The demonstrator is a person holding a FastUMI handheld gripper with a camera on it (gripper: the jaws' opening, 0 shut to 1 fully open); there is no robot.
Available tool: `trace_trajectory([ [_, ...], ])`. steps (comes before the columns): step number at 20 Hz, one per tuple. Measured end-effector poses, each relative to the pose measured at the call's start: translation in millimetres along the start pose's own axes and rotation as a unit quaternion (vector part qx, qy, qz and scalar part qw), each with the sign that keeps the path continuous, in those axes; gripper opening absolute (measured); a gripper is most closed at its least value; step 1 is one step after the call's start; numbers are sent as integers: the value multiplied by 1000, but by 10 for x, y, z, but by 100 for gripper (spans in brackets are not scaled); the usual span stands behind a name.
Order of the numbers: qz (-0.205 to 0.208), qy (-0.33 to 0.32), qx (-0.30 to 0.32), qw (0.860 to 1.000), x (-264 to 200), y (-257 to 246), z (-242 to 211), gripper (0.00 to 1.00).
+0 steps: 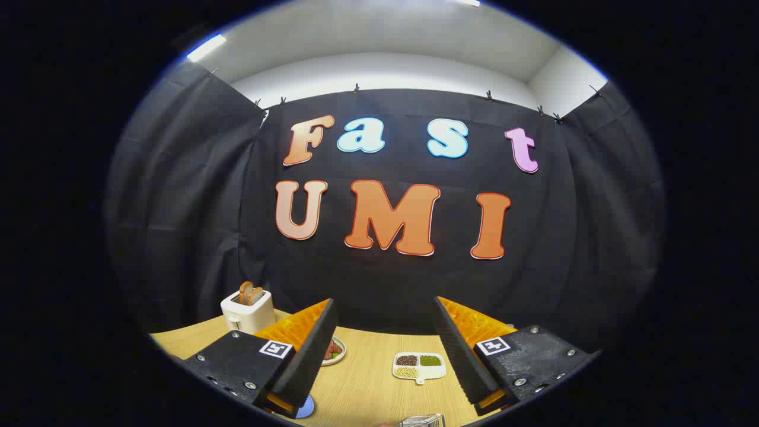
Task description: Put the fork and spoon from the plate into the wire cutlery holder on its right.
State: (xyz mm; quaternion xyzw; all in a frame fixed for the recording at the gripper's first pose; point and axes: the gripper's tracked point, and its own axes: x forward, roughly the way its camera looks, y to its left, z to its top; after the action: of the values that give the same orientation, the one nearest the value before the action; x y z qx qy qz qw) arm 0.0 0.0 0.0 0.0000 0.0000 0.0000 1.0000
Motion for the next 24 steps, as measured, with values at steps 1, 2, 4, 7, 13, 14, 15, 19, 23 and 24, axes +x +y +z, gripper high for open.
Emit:
trace_trajectory([
  [1,3,-2,-1,1000,15,11,8,97],
  [2,7,-3,-2,1000,16,31,15,97],
  [4,13,-4,-5,1000,18,56,15,97],
  [7,24,-1,-11,1000,28,114,-16,97],
  [13,32,13,-8,999,-9,109,-100,96],
  [14,37,18,-6,999,-5,119,-132,96],
  [15,44,24,-3,999,-14,138,-168,96],
  [19,85,72,7,994,5,326,-439,96],
  [23,143,149,25,978,20,722,-822,96],
  [24,157,164,26,974,4,821,-902,97],
])
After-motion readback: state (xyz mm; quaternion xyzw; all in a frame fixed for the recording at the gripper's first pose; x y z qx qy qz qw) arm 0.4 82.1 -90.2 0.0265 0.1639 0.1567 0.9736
